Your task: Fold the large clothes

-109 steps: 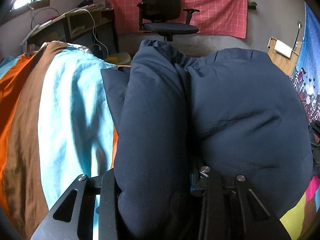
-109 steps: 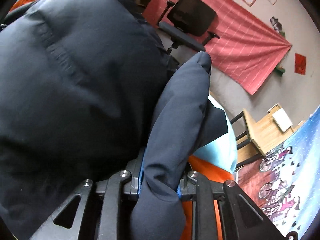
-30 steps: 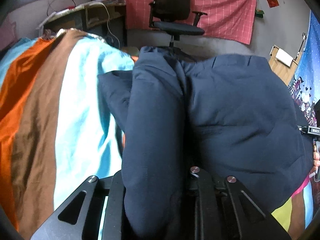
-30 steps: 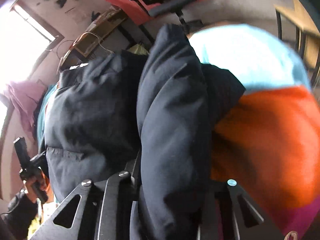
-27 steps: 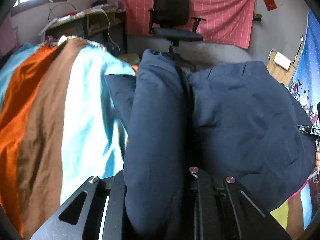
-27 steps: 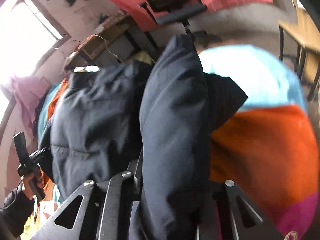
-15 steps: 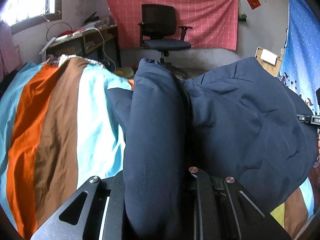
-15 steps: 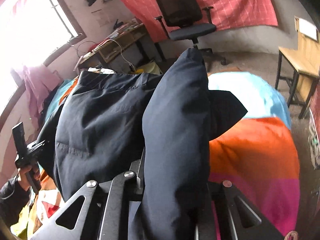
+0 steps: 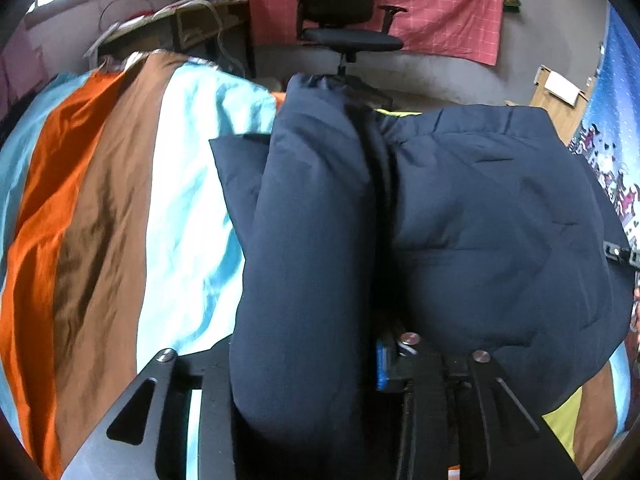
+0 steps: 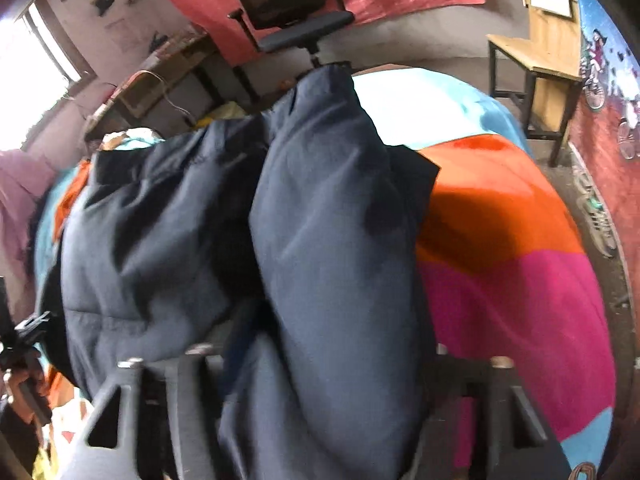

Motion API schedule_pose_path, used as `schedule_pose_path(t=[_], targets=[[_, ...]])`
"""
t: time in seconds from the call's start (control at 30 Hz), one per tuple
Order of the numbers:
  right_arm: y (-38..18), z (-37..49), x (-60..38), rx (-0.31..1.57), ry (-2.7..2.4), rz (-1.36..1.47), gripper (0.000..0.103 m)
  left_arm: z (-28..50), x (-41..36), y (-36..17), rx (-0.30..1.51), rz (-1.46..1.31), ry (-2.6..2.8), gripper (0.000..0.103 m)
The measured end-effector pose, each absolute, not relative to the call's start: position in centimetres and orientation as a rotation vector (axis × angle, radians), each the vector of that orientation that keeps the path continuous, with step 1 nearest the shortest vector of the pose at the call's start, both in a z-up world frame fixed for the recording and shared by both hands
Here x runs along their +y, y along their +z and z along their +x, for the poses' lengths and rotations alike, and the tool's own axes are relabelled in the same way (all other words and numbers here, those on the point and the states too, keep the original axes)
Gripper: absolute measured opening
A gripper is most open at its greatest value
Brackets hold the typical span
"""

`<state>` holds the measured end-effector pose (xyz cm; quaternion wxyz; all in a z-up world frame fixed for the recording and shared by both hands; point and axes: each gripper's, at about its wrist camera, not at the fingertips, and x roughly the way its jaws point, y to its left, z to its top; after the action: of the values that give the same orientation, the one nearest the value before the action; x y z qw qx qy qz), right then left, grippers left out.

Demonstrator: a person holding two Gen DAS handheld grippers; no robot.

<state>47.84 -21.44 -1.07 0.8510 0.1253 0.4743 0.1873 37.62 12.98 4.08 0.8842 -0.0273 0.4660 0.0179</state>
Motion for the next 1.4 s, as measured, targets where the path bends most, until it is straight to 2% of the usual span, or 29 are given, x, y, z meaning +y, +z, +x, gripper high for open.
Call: schedule_pose_path(t=[0.03,0.07,0.1,0.13,0.17,0.2,0.43,0.57,0.7,1.03,1.4], targets=[[-0.9,47.5,-21.7,0.990,0.377,0.251,0.086,37.4,13.2,4.0,0.975,-0.063,0.049,0.039],[-0.5,46.9,-21.7,0.962,0.342,0.225,0.090,37.2,13.2,4.0,0.978,-0.065,0.071,0.048],[-0.2,46.6,-21.4,0.945,0.324,0.207,0.095,36.7,13.2,4.2,0.966,-0.056,0.099,0.065],[0.1,45.9,-21.4,0.920,0.308,0.182,0.097,36.2,13.0,4.6,0.940,-0.048,0.115,0.075],[0.3,45.1,-21.4,0.897,0.297,0.160,0.099,35.5,13.0,5.2,0.897,-0.043,0.130,0.089],[0.6,44.4,-21.2,0.876,0.288,0.137,0.101,34.7,13.0,6.0,0.858,-0.042,0.142,0.091],[3.3,38.3,-19.8,0.693,0.278,0.052,0.103,29.2,9.4,10.4,0.702,-0.001,0.129,0.092],[5.2,33.5,-19.6,0.578,0.292,0.075,0.103,26.0,6.5,12.7,0.602,0.008,0.106,0.100],[6.9,29.2,-20.0,0.502,0.299,0.120,0.103,23.8,4.1,14.2,0.553,0.025,0.056,0.101],[8.3,20.5,-20.1,0.403,0.305,0.102,0.103,16.2,0.5,12.2,0.509,0.023,0.015,0.101],[5.3,16.2,-18.1,0.437,0.356,0.098,0.103,12.8,0.7,8.9,0.557,0.006,0.036,0.101]])
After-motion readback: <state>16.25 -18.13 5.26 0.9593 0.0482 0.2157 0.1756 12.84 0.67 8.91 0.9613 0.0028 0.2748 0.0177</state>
